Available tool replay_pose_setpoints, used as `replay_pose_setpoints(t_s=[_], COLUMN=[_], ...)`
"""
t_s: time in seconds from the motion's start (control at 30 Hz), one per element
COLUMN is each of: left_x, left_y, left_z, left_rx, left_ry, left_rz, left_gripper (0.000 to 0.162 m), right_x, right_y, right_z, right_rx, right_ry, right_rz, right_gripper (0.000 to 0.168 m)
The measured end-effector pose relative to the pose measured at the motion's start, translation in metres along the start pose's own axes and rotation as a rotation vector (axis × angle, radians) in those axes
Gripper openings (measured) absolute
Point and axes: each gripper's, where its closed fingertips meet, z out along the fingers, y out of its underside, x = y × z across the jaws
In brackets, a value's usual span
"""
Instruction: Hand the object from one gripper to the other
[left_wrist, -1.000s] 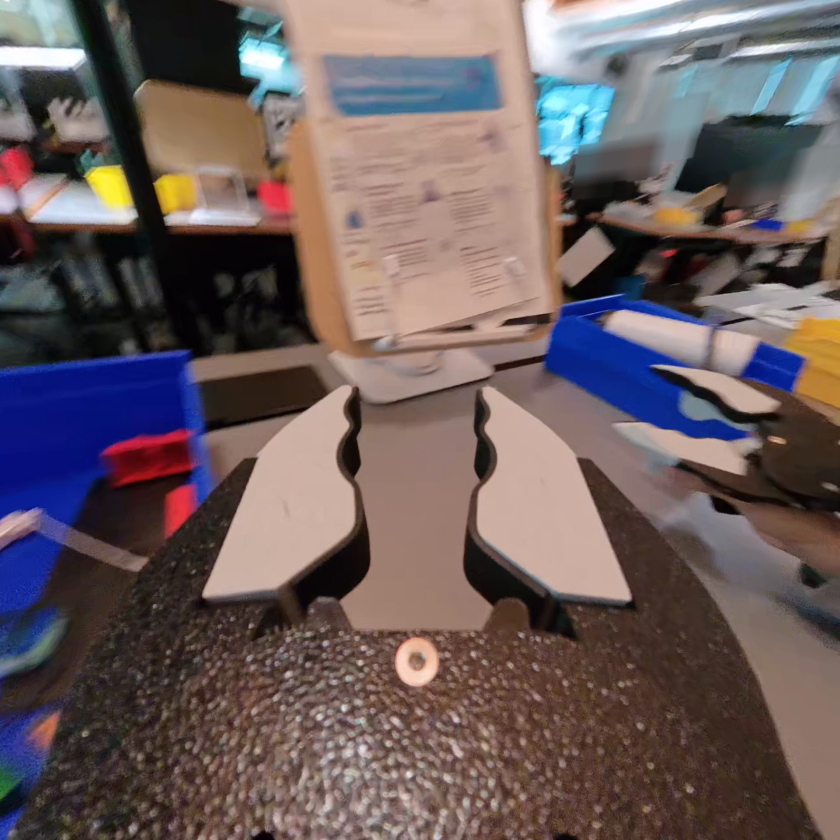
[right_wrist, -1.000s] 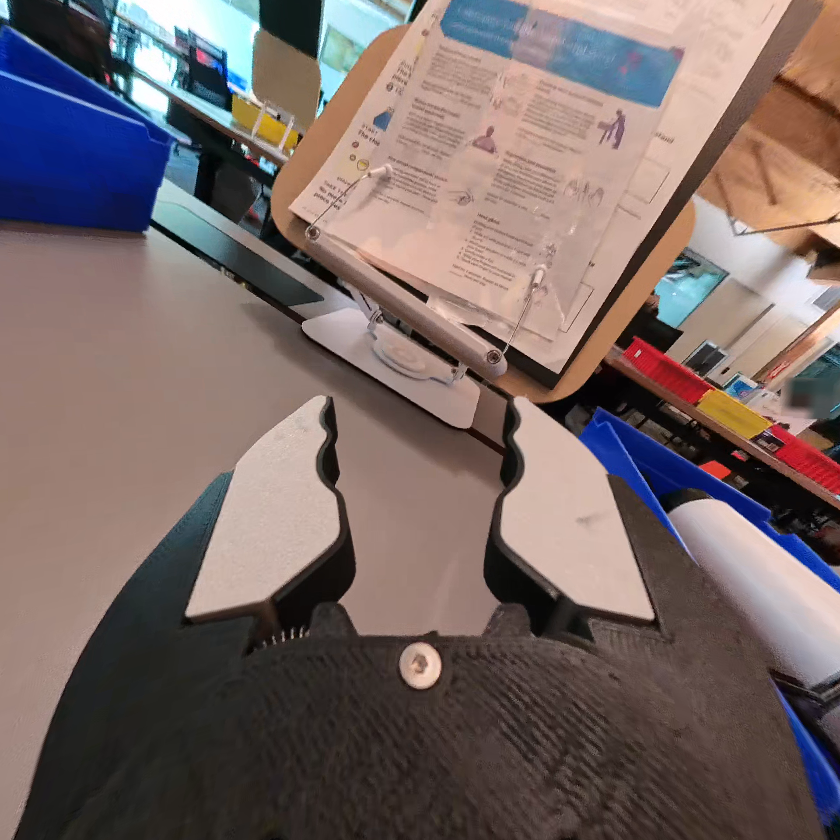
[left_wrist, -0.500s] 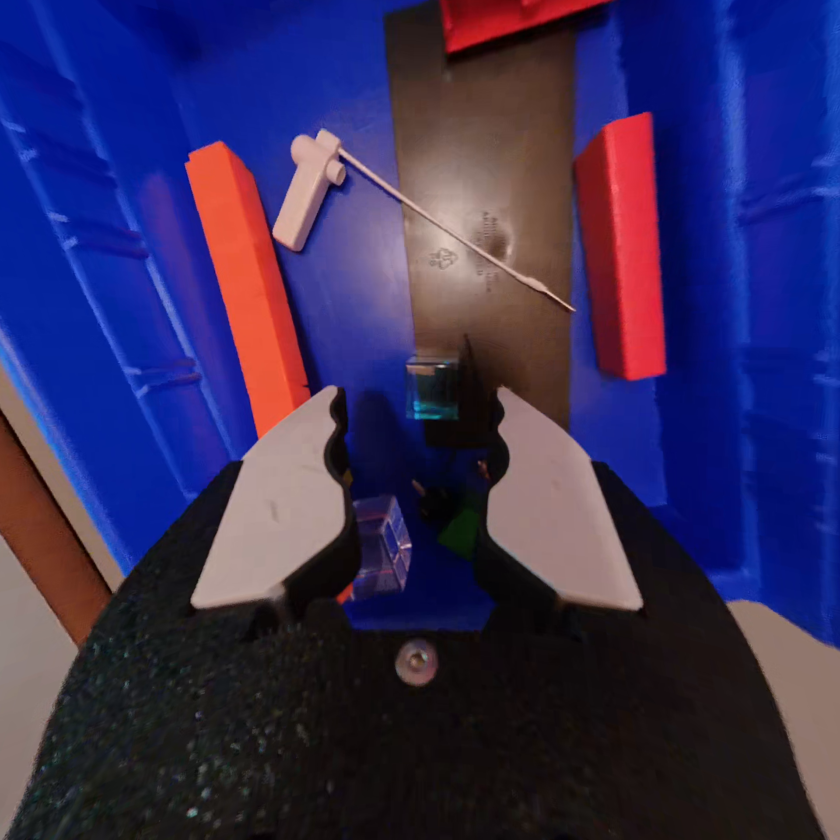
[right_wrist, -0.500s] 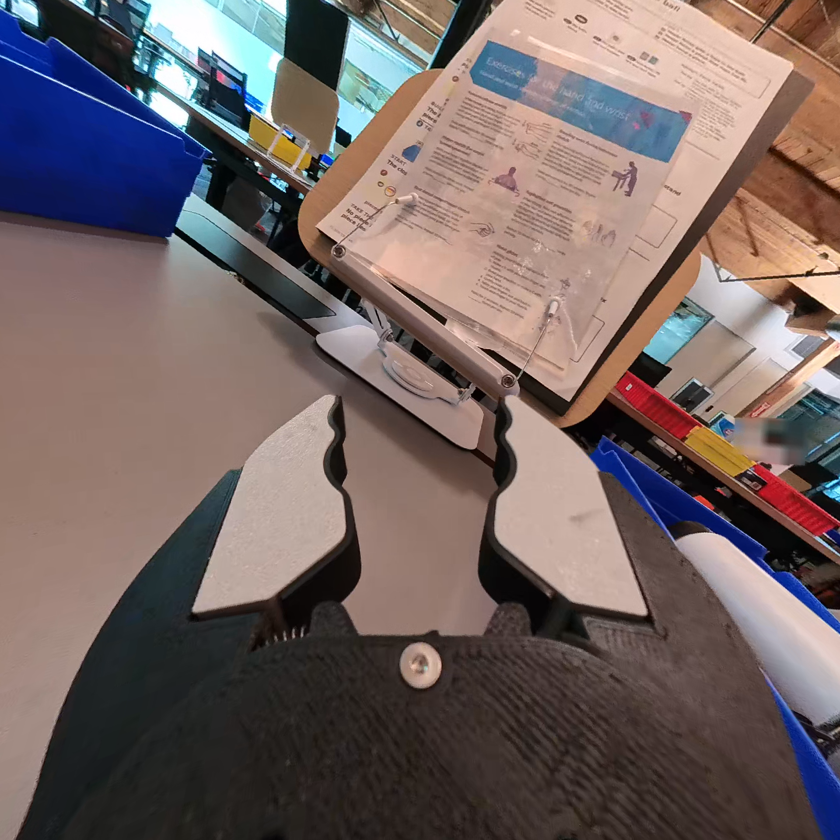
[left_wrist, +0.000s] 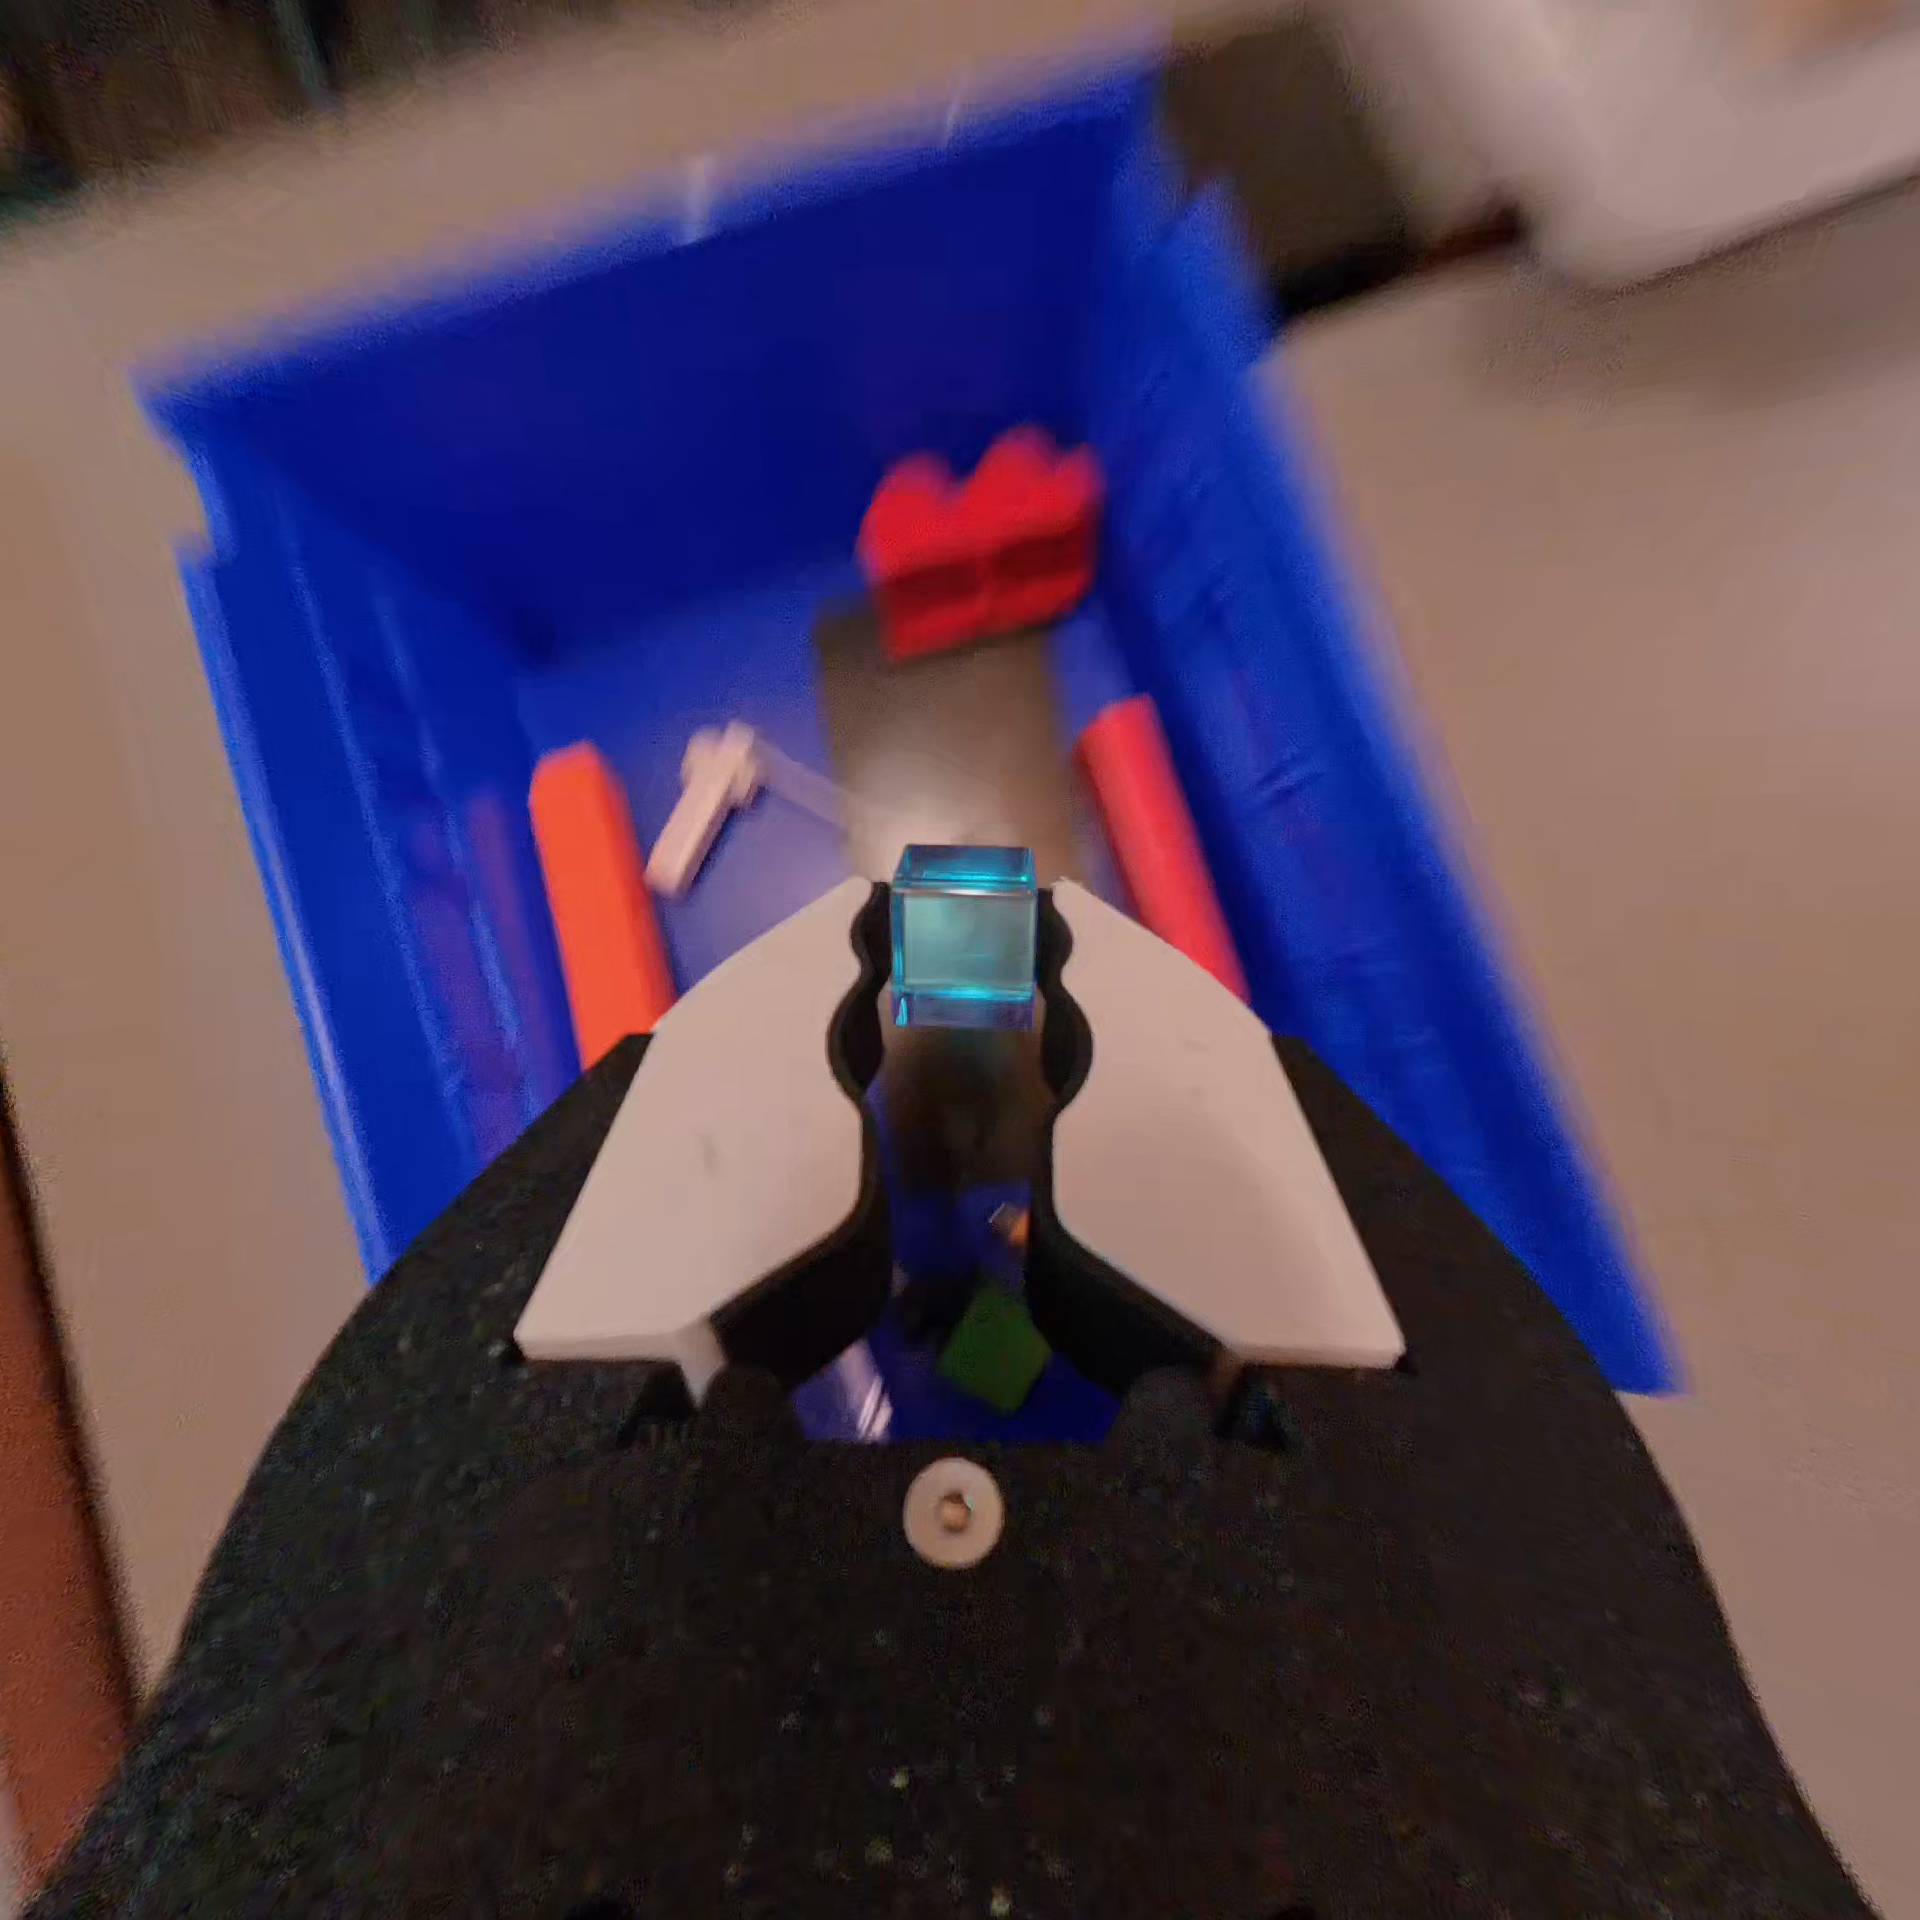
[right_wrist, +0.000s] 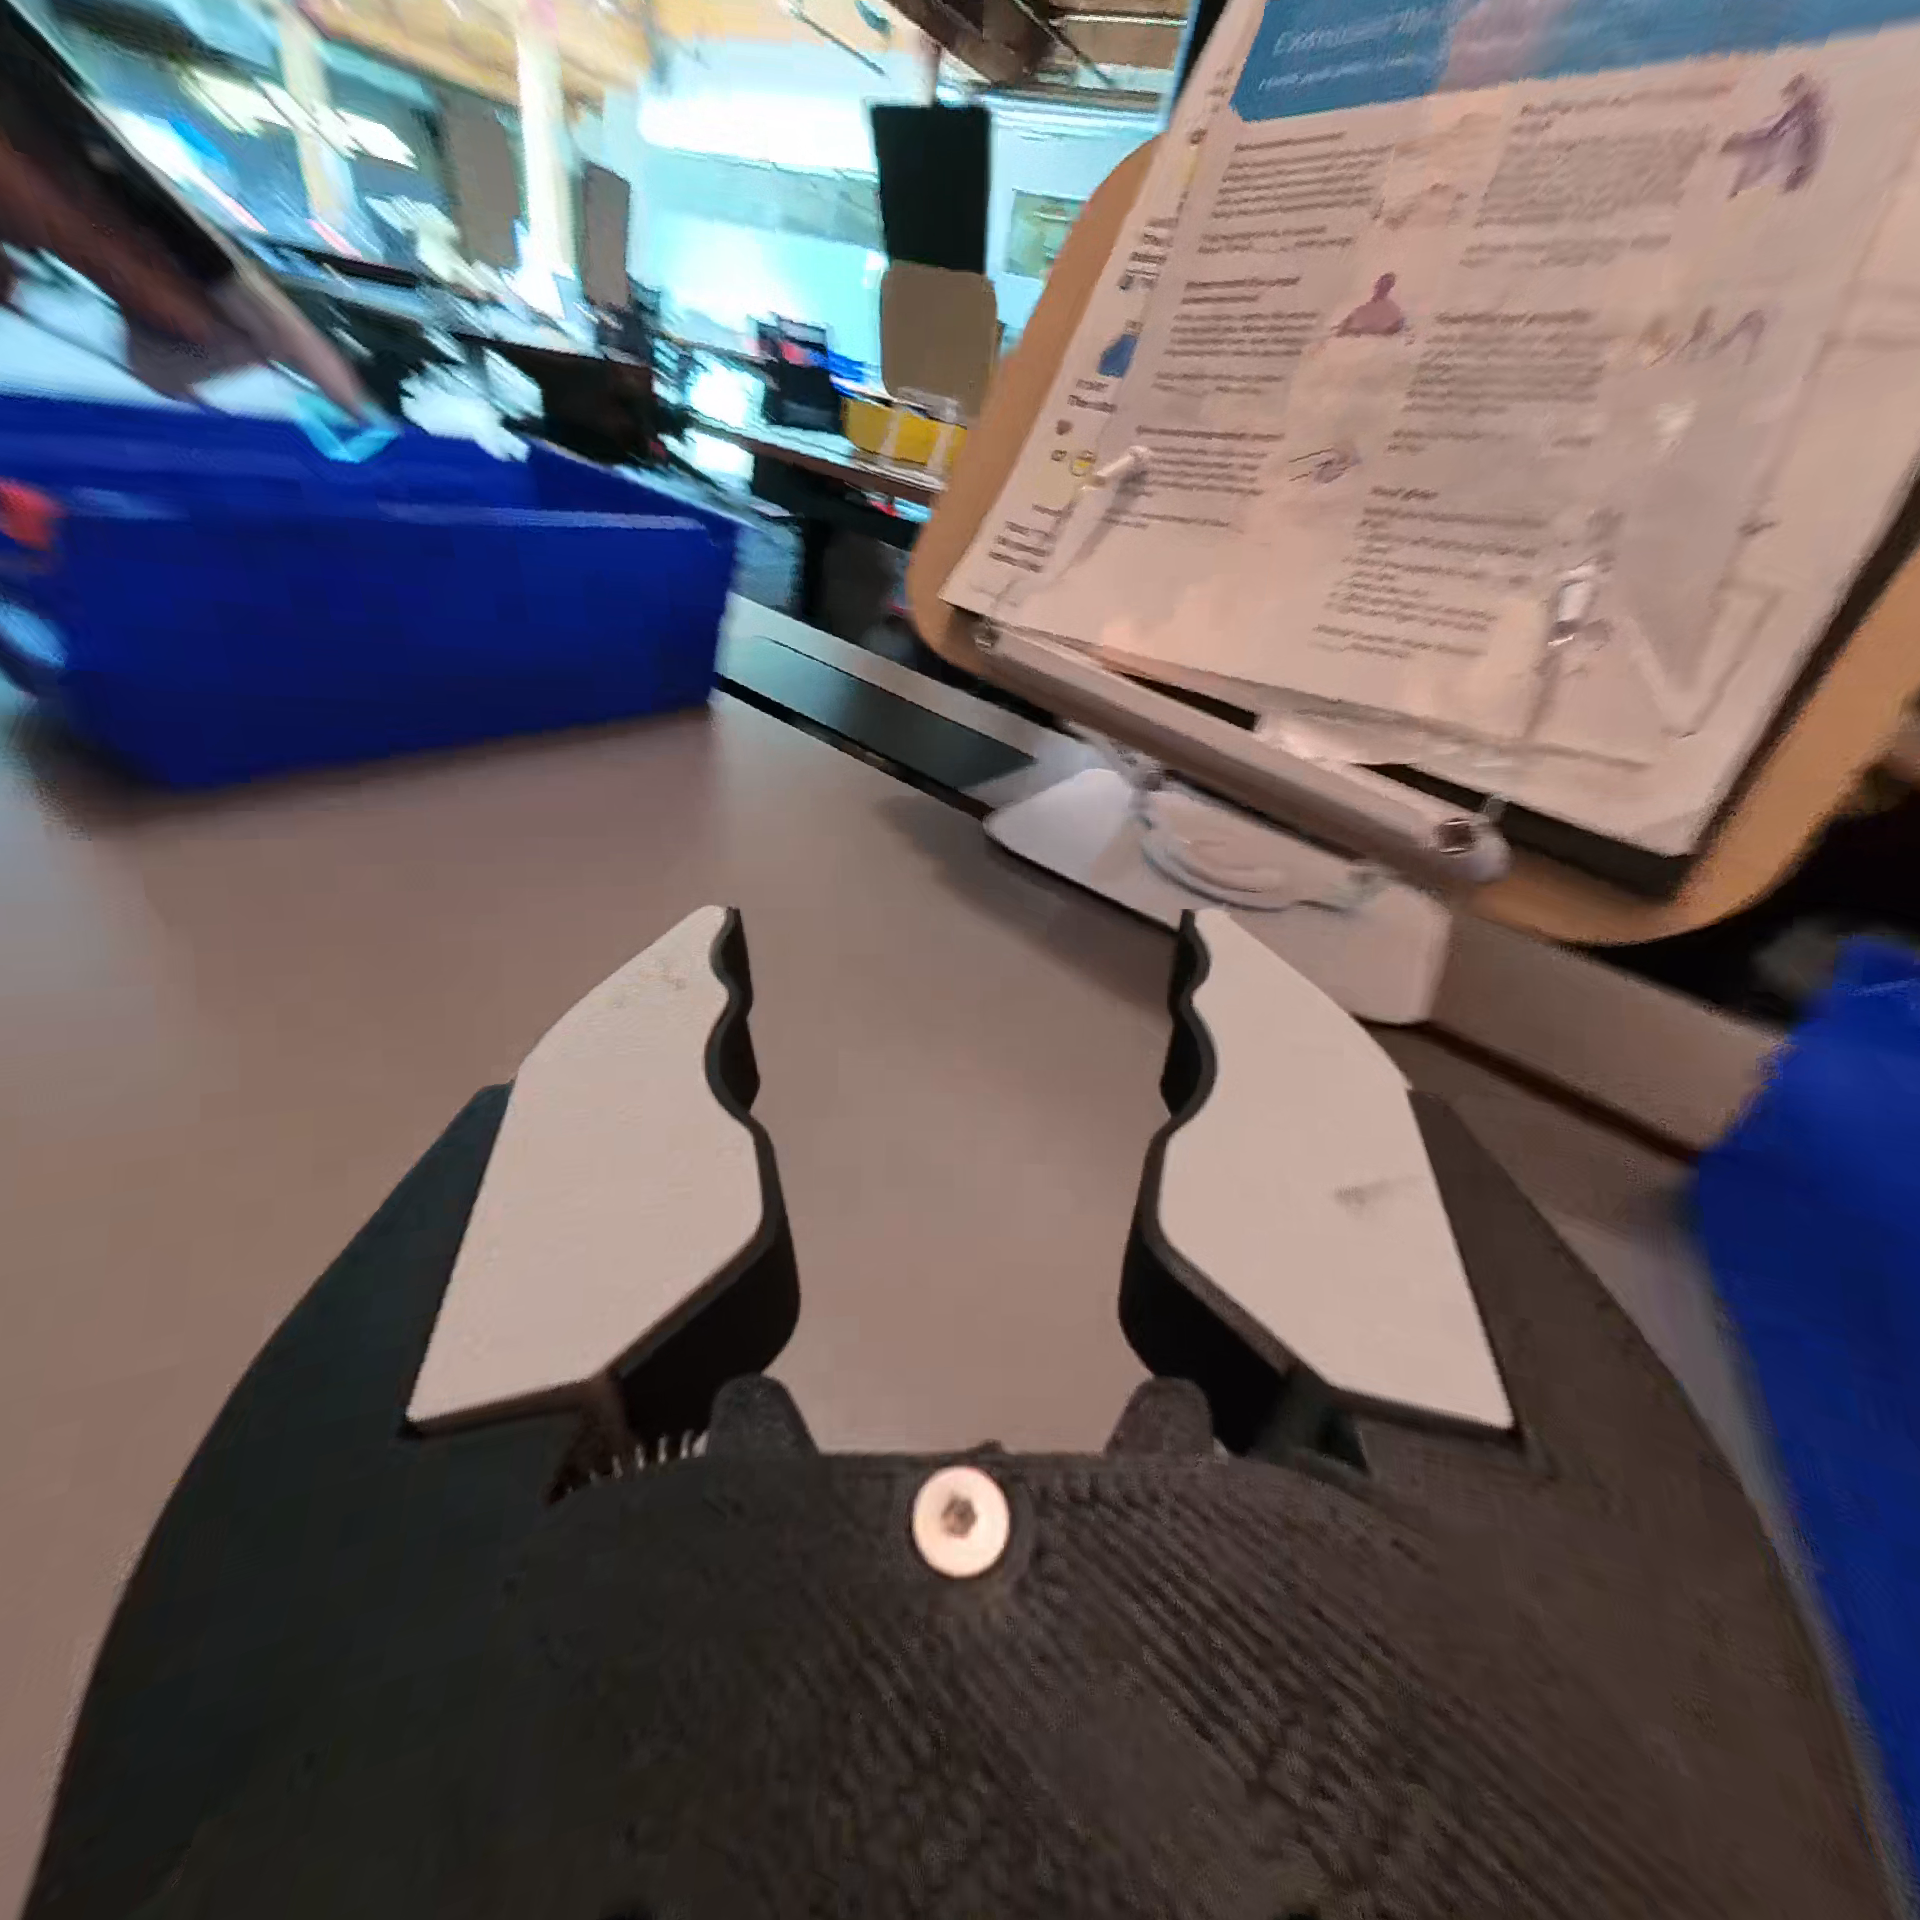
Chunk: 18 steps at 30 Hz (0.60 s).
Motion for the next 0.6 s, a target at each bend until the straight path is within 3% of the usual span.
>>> replay_pose_setpoints(t_s=[0.03,0.17,0.27,0.33,0.47,0.6], left_x=[0.019,0.121,0.211,0.262,0.325,0.355], left_y=[-0.02,-0.056,-0.047,-0.031,-0.001,0.019], left_z=[-0.017,-0.079,-0.109,-0.108,-0.067,-0.046], left_rx=[0.147,0.593,0.864,0.992,1.032,0.988], left_ry=[0.068,0.403,0.66,0.724,0.774,0.773], left_rz=[0.025,0.138,0.241,0.364,0.513,0.672], left_gripper=[0.026,0.026,0.026,0.026,0.026,0.026], right_x=[-0.009,-0.054,-0.085,-0.101,-0.116,-0.12], right_y=[-0.004,-0.021,-0.036,-0.045,-0.051,-0.043], right_z=[0.0,-0.004,-0.012,-0.019,-0.032,-0.029], right_rx=[0.017,0.048,0.059,0.05,-0.016,-0.089], right_ry=[-0.076,-0.407,-0.638,-0.783,-0.999,-1.054], right_rz=[0.082,0.405,0.64,0.777,1.037,1.198], right_gripper=[0.076,0.08,0.082,0.079,0.071,0.06])
